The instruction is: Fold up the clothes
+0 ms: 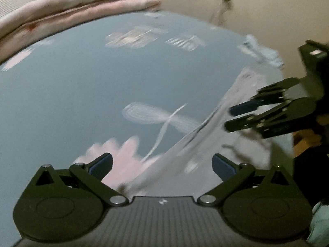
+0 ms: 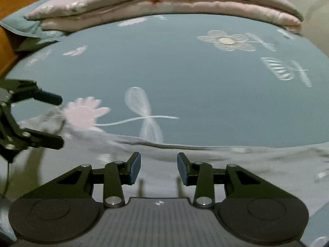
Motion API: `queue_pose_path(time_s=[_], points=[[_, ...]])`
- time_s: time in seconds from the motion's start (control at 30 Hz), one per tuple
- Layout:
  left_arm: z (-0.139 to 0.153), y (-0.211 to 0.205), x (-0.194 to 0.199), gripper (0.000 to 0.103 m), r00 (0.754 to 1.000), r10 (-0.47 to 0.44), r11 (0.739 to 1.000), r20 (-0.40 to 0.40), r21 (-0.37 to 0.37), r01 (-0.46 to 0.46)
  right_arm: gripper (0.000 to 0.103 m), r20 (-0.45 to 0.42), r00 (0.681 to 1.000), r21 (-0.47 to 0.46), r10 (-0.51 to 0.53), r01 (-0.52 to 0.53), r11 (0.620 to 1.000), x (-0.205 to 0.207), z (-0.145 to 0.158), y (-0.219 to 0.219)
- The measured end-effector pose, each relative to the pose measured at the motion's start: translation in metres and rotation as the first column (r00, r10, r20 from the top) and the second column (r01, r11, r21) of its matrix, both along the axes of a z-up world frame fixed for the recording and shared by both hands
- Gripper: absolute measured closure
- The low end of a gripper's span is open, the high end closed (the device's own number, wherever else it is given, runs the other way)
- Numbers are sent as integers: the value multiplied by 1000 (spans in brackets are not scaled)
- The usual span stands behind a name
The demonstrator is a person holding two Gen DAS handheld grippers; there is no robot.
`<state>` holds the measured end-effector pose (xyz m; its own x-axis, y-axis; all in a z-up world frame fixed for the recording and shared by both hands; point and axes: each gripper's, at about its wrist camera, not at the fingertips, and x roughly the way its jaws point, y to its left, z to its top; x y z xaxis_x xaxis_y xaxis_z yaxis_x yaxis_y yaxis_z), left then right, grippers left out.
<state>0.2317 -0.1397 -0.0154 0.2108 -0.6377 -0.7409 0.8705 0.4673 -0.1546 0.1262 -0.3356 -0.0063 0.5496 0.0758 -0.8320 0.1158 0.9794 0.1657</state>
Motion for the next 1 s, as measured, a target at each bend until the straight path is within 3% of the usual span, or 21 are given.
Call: queue_pose_path(time_s=[0.1, 0.2, 0.27, 0.33, 0.43, 0.5, 0.57, 0.63, 0.73, 1.0], points=[[-6, -33, -13, 1, 996, -77, 996, -35, -38, 76, 59, -13, 999, -90, 30, -31, 996, 1, 2, -17], [-14, -62, -29, 1, 989, -138, 989, -62, -57, 134, 60, -53, 972, -251, 230, -236, 939, 9, 1, -23], [-20, -74, -37, 1, 983, -160, 986, -92, -64, 155, 60, -130, 913, -365, 386, -406, 838, 15, -6, -24], [-27, -85, -43, 1, 978, -164, 986, -128, -61, 157, 62, -213, 835, -414, 508, -548, 727, 23, -14, -29], [-40, -95, -50, 1, 975, -146, 989, -170, -27, 143, 74, -288, 715, -389, 636, -695, 605, 33, -24, -38], [-47, -97, -52, 1, 976, -130, 991, -175, 1, 132, 75, -320, 633, -386, 705, -767, 513, 36, -29, -43], [-49, -98, -57, 1, 979, -141, 990, -146, 5, 143, 75, -333, 575, -367, 747, -809, 459, 40, -33, -48], [-50, -98, -62, 1, 981, -150, 988, -123, 14, 152, 76, -330, 526, -339, 784, -841, 421, 44, -36, -53], [-52, -102, -66, 1, 983, -156, 987, -91, 25, 159, 89, -325, 449, -284, 832, -886, 368, 48, -38, -58], [-52, -104, -68, 1, 986, -162, 986, -41, 45, 163, 90, -299, 384, -129, 873, -923, 362, 75, -36, -71]])
